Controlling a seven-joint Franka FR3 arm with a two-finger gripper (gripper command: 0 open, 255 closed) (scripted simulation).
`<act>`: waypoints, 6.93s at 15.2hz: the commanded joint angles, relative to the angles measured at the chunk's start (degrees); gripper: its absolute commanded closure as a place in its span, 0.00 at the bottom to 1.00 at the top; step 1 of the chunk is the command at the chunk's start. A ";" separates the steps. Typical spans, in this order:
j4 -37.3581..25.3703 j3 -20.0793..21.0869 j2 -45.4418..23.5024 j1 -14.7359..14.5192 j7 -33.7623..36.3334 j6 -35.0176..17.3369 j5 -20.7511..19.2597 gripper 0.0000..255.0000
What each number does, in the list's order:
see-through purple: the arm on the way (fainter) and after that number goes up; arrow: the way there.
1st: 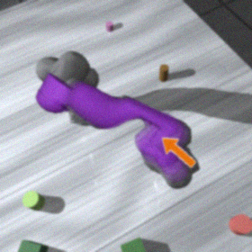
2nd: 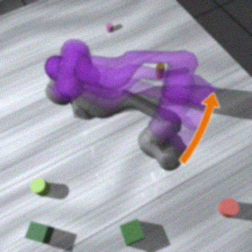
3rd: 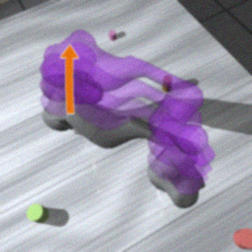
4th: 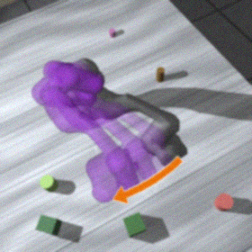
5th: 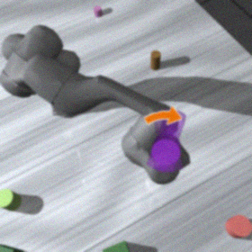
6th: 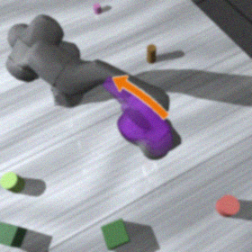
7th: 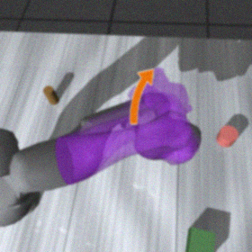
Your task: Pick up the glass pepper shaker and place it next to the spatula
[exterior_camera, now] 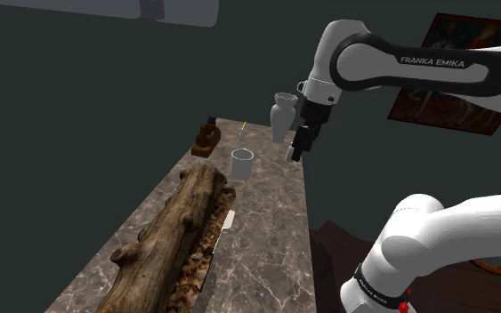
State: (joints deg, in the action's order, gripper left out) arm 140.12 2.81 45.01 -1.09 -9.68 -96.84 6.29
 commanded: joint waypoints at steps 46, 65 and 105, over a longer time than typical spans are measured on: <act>-35.36 -22.43 -65.53 14.70 -42.16 -36.22 6.54 0.00; -35.60 -22.46 -65.46 14.69 -42.08 -35.91 6.46 1.00; -36.23 -22.46 -45.64 9.42 -31.36 -17.27 -3.88 1.00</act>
State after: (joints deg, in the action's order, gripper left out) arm 100.94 -20.05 -3.21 9.09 -42.45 -113.52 3.59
